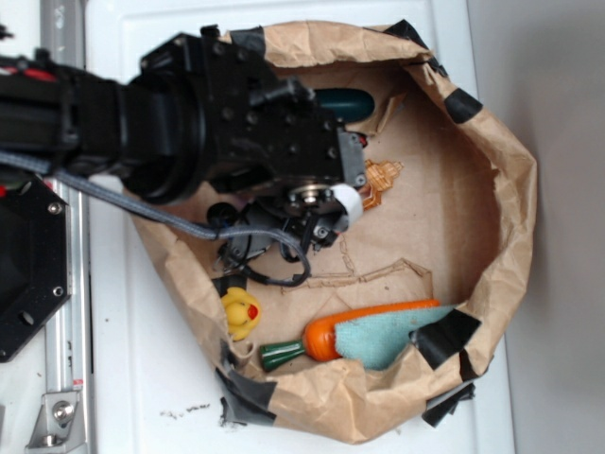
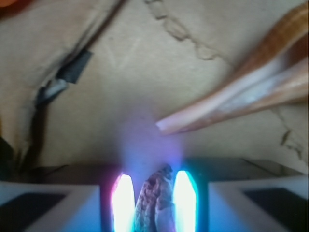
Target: Grab the wood chip.
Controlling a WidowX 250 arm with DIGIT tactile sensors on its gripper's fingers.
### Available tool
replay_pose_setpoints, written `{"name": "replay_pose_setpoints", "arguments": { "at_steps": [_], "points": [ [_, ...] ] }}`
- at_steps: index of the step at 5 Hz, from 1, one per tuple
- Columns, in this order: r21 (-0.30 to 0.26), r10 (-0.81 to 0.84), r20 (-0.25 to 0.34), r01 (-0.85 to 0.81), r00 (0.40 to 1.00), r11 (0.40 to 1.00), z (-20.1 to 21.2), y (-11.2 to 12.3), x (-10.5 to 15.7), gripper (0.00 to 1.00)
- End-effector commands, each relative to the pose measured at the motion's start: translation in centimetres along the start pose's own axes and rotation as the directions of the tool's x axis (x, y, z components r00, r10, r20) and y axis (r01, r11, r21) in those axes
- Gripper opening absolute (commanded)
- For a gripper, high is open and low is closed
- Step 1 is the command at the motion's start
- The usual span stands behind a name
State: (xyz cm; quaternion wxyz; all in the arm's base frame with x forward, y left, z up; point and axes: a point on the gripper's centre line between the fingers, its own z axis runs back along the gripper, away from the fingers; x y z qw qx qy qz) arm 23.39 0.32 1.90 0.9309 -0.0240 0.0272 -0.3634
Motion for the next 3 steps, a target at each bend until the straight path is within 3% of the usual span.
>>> {"name": "replay_pose_setpoints", "arguments": {
  "at_steps": [1,2,3],
  "points": [
    [0.16,0.109,0.302,-0.163,0.947,0.974,10.8,1.5,1.0,0.0],
    [0.128,0.129,0.419,-0.199,0.899,0.972,15.9,1.2,2.1,0.0],
    [0.108,0.251,0.396,-0.316,0.883,0.943,17.4,0.9,1.8,0.0]
  ]
}}
